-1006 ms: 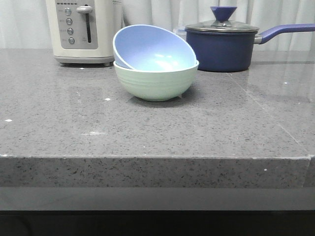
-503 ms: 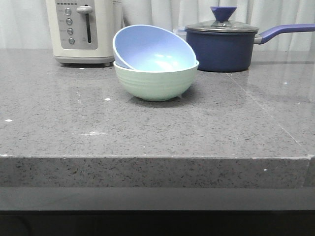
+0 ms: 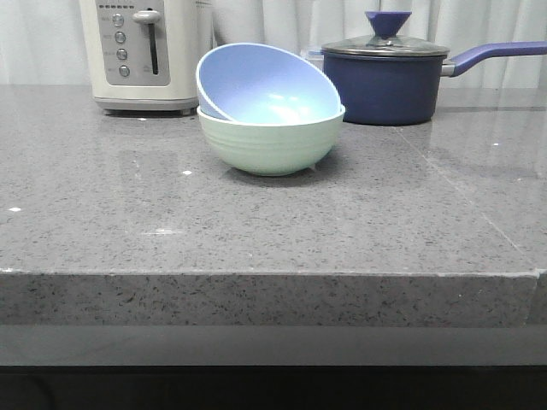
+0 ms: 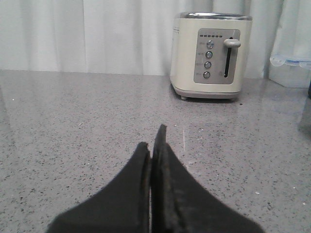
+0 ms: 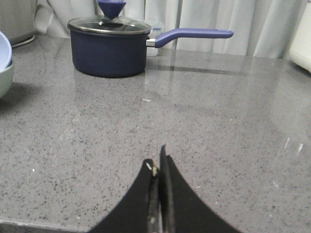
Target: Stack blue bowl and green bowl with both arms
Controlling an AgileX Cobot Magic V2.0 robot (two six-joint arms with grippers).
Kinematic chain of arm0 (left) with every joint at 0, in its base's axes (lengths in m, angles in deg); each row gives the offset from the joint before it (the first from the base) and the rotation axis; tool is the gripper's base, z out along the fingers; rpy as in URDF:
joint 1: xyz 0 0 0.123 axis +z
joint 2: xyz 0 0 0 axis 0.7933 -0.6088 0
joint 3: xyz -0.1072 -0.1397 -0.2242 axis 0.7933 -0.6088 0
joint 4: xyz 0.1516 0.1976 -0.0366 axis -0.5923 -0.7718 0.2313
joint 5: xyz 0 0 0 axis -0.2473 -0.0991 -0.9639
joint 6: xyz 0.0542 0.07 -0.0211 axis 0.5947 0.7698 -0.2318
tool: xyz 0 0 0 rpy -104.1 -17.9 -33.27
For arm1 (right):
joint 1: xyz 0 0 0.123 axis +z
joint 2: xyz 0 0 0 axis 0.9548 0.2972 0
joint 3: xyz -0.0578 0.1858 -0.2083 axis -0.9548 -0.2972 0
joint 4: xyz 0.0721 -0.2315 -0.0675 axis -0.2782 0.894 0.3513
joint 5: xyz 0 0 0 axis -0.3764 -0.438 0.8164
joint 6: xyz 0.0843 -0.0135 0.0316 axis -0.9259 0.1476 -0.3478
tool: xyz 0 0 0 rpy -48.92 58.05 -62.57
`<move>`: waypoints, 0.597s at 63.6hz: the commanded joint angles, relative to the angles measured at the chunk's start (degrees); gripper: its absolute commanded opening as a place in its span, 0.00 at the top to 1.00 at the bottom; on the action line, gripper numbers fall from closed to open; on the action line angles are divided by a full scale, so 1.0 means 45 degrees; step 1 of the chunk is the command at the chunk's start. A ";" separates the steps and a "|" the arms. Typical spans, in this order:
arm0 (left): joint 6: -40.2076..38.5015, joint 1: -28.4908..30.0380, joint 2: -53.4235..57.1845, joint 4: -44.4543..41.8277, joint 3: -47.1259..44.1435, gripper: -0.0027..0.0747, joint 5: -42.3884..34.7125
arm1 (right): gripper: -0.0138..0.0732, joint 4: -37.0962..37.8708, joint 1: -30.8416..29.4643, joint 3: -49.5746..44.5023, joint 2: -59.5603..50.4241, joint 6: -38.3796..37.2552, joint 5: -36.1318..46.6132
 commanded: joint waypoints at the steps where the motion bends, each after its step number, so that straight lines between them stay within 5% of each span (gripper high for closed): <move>1: 0.0000 -0.0024 0.0204 0.0123 -0.0074 0.99 -0.0968 | 0.91 0.0056 -0.0107 -0.0166 -0.0285 0.0110 0.1941; 38: 0.0000 -0.0024 0.0204 0.0123 -0.0074 0.99 -0.0968 | 0.91 0.0056 -0.0107 -0.0564 -0.0285 0.0110 0.2500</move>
